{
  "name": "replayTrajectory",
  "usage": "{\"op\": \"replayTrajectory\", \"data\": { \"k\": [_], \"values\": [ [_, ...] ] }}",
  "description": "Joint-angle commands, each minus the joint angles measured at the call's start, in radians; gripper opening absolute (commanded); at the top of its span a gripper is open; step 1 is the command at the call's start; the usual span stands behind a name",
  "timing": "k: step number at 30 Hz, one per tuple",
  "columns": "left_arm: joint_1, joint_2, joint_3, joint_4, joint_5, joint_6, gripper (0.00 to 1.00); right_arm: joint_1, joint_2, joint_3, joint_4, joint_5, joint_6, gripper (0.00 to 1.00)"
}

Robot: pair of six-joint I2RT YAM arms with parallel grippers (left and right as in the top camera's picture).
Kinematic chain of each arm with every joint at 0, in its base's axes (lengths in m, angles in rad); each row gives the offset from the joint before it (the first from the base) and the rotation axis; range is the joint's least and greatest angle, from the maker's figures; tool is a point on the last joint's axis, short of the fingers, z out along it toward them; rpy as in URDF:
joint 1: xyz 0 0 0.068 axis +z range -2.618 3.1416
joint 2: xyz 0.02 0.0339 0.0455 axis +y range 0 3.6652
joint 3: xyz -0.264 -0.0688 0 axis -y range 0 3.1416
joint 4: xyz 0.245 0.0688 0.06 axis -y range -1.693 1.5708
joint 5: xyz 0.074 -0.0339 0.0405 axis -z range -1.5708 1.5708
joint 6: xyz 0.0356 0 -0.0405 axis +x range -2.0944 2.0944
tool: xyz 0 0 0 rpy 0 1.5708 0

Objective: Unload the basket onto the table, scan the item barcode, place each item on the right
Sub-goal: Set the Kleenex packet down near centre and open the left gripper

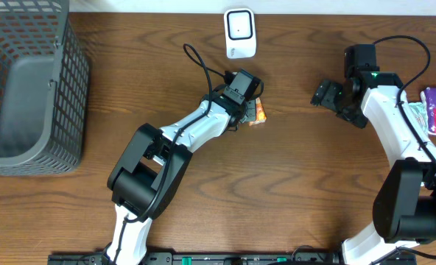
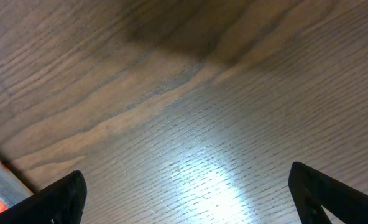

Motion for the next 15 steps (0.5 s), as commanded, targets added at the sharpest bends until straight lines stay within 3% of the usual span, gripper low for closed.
{"op": "replayTrajectory", "data": {
  "k": [1,15],
  "values": [
    [0.004,0.015,0.008,0.019,0.077,-0.004,0.08,0.000,0.010,0.014,-0.001,0.009,0.011,0.99],
    [0.018,-0.019,0.009,0.000,0.095,0.045,0.08,0.002,0.010,0.014,-0.001,0.009,0.011,0.99]
  ]
}}
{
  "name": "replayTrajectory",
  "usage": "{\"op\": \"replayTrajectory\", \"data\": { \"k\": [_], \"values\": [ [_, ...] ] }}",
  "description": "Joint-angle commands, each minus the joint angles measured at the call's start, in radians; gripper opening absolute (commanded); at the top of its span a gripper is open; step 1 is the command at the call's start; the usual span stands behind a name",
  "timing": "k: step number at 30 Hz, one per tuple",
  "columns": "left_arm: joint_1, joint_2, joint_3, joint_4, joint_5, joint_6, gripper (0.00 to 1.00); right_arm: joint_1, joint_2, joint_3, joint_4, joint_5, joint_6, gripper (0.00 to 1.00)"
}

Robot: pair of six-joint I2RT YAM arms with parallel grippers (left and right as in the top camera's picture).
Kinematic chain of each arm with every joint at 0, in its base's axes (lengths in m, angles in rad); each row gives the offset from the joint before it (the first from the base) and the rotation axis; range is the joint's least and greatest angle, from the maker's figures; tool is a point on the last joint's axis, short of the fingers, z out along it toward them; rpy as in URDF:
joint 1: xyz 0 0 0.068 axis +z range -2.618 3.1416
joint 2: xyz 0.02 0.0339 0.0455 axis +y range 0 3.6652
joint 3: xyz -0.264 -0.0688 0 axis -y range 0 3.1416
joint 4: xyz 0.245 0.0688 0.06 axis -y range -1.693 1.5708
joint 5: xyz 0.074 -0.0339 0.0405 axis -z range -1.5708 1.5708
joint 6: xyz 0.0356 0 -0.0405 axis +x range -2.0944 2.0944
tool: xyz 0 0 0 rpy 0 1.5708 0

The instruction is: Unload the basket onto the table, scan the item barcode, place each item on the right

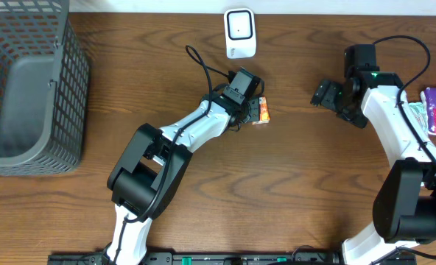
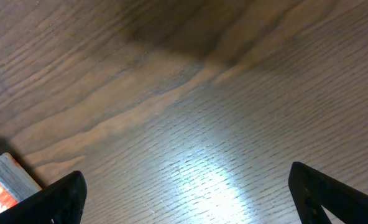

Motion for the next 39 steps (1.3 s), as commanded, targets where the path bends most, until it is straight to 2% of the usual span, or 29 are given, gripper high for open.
{"op": "replayTrajectory", "data": {
  "k": [1,6,10,11,13,16,17,18,19,28,39],
  "values": [
    [0.022,-0.037,0.009,-0.026,0.006,0.036,0.08,0.002,0.010,0.014,-0.001,0.009,0.011,0.99],
    [0.055,-0.155,0.009,-0.107,0.006,0.037,0.08,0.002,0.010,0.014,-0.001,0.009,0.011,0.99],
    [0.092,-0.269,0.009,-0.190,0.006,0.085,0.09,0.002,0.010,0.014,-0.001,0.009,0.011,0.99],
    [0.103,-0.294,0.009,-0.211,0.005,0.102,0.16,0.002,0.010,0.014,-0.001,0.009,0.011,0.99],
    [0.127,-0.340,0.008,-0.255,0.005,0.132,0.42,0.002,0.010,0.014,-0.001,0.009,0.011,0.99],
    [0.166,-0.389,0.008,-0.326,-0.032,0.138,0.43,0.002,0.010,0.014,-0.001,0.009,0.011,0.99],
    [0.180,-0.400,0.008,-0.354,-0.060,0.138,0.52,0.002,0.010,0.014,-0.001,0.009,0.011,0.99],
    [0.190,-0.407,0.008,-0.375,-0.085,0.138,0.73,0.002,0.010,0.014,-0.001,0.009,0.011,0.99],
    [0.203,-0.409,0.008,-0.401,-0.117,0.137,0.98,0.002,0.010,0.014,-0.001,0.009,0.011,0.99],
    [0.308,-0.409,0.008,-0.586,-0.194,0.137,0.98,0.002,0.010,0.014,-0.001,0.009,0.011,0.99],
    [0.415,-0.409,0.008,-0.668,-0.224,0.134,0.98,0.002,0.010,0.014,-0.001,0.009,0.011,0.99]
  ]
}}
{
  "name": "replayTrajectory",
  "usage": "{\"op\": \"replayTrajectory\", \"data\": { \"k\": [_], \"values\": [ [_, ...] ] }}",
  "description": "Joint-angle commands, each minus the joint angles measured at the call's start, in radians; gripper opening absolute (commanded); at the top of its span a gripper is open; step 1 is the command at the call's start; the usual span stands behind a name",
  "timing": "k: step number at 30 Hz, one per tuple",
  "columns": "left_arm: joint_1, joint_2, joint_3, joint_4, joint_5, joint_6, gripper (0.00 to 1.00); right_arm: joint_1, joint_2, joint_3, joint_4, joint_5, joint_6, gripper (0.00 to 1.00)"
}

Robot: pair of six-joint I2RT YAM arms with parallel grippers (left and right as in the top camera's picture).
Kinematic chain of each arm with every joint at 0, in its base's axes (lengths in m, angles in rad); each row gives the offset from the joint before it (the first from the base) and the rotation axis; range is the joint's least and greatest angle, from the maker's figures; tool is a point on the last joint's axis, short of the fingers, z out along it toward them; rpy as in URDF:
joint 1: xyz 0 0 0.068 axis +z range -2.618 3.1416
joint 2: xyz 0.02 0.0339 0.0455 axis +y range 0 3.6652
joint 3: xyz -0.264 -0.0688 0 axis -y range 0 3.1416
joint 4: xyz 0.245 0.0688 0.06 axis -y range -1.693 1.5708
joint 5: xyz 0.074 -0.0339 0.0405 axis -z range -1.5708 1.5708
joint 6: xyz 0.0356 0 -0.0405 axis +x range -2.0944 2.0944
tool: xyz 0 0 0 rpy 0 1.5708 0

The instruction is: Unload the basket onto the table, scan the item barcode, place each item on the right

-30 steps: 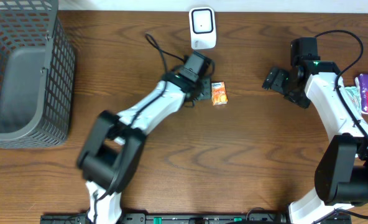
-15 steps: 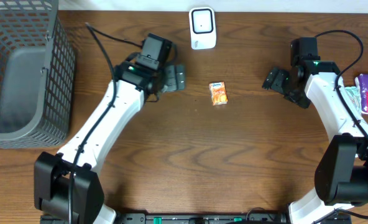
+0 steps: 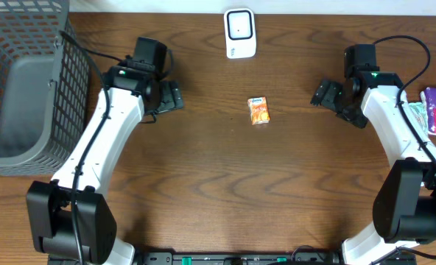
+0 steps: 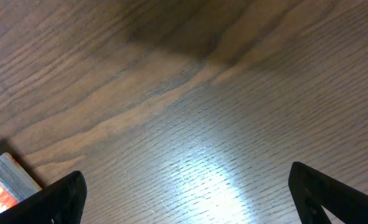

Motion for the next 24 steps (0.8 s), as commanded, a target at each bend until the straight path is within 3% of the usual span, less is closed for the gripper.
{"op": "replayTrajectory", "data": {
  "k": [1,8,15,24],
  "values": [
    [0.010,0.003,0.008,-0.010,-0.023,0.010,0.98,0.002,0.010,0.014,-0.001,0.009,0.011,0.99],
    [0.011,0.003,0.008,-0.005,-0.043,0.018,0.98,0.002,0.010,0.014,0.000,-0.015,0.011,0.99],
    [0.068,0.003,0.008,-0.003,-0.112,-0.021,0.98,0.004,0.010,0.014,-0.002,-0.289,0.011,0.99],
    [0.128,0.003,0.008,-0.027,-0.113,-0.021,0.98,0.008,0.010,0.012,-0.011,-0.399,0.010,0.99]
  ]
}}
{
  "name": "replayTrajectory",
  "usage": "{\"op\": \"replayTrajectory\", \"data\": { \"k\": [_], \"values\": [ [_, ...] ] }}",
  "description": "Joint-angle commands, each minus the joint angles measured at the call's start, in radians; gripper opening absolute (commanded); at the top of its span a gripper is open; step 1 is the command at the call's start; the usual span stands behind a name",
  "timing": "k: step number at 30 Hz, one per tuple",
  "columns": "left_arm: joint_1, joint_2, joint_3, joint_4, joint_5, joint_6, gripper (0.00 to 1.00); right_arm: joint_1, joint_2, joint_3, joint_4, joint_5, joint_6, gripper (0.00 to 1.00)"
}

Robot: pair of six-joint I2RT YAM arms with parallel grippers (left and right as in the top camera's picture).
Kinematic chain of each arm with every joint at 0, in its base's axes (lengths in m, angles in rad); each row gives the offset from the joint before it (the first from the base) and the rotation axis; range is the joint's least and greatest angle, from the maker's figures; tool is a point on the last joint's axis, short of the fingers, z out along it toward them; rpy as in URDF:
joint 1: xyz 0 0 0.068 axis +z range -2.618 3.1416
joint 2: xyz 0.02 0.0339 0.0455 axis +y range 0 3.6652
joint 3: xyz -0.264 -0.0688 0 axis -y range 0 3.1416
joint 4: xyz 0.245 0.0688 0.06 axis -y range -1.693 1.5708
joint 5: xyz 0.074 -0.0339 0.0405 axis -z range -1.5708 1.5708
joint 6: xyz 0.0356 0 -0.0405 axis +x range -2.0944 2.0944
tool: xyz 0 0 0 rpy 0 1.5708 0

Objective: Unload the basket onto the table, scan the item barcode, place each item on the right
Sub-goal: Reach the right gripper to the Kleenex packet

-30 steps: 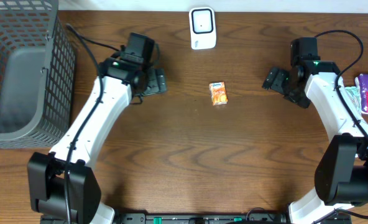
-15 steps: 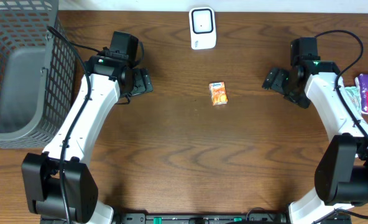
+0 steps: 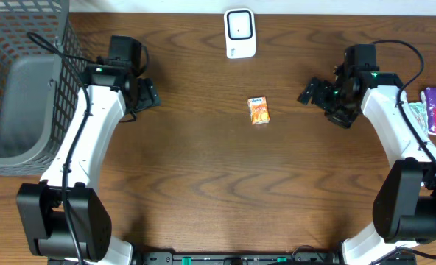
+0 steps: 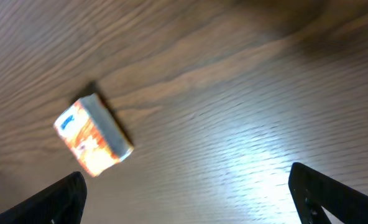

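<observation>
The item, a small orange box (image 3: 258,110) with a blue-and-white end, lies flat on the table's middle, below the white scanner (image 3: 240,33) at the far edge. The right wrist view shows the box (image 4: 92,135) ahead and to the left. My right gripper (image 3: 311,92) is open to the right of the box, apart from it, and its fingers (image 4: 59,200) hold nothing. Far to the left, by the basket, my left gripper (image 3: 143,93) looks open and empty.
A grey wire basket (image 3: 26,88) fills the far left corner. Purple and green packets lie at the right edge. Bare wooden table (image 3: 225,184) surrounds the box.
My right gripper has shifted left toward the box, which now shows whole in its wrist view. The left arm has drawn further left toward the basket. The box has not moved.
At first my left gripper was on the box at the table's middle, below the scanner. Half a second later the box was slightly further right, still at that gripper. Then the box lay free and the left arm was back on the left; now the right gripper faces it.
</observation>
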Motion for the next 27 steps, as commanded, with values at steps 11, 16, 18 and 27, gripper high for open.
{"op": "replayTrajectory", "data": {
  "k": [11,16,18,27],
  "values": [
    [0.006,0.003,0.008,-0.003,-0.017,-0.013,0.98,0.025,0.010,0.012,0.016,-0.113,0.001,0.99],
    [0.006,0.003,0.008,-0.003,-0.017,-0.013,0.98,0.071,0.010,0.004,0.037,-0.099,-0.144,0.99],
    [0.006,0.003,0.008,-0.003,-0.017,-0.013,0.98,0.106,0.010,-0.007,0.037,-0.048,-0.154,0.99],
    [0.006,0.003,0.008,-0.003,-0.017,-0.013,0.98,0.209,0.010,-0.018,0.080,0.090,-0.134,0.99]
  ]
}}
